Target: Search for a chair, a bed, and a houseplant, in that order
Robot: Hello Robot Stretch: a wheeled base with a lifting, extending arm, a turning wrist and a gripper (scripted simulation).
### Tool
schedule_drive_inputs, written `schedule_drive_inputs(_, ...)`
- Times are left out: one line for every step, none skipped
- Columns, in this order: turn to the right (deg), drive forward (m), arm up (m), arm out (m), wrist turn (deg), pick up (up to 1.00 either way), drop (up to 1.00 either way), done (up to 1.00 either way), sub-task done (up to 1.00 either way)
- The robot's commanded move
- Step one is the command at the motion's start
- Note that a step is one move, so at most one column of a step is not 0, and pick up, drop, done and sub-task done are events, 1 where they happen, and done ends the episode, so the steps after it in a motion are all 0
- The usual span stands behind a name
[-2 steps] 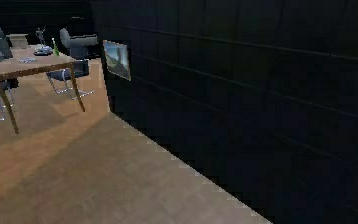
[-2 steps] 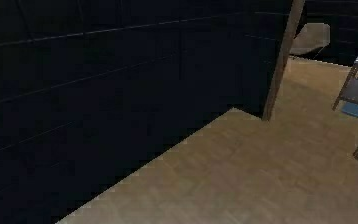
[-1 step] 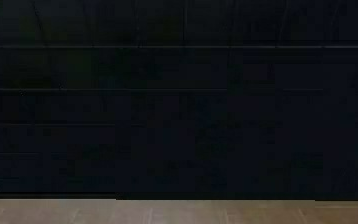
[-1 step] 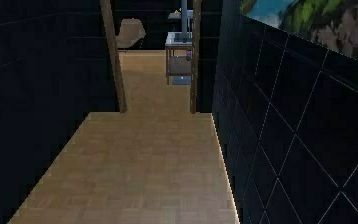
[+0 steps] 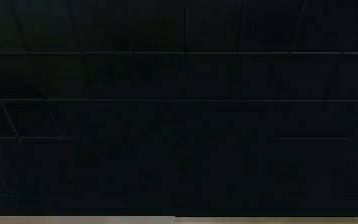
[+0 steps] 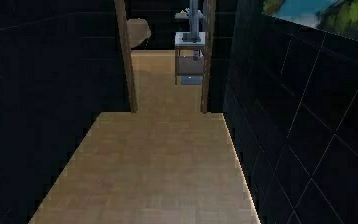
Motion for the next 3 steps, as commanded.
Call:
schedule_drive_inputs(-45.0, 0.00, 0.00, 0.00, 0.0, 0.00, 0.00, 0.00, 0.00)
schedule_drive_inputs(-42.0, 0.00, 0.00, 0.00, 0.0, 0.00, 0.00, 0.00, 0.00)
schedule_drive_inputs(0.0, 1.00, 0.00, 0.00, 0.0, 0.00, 0.00, 0.00, 0.00)
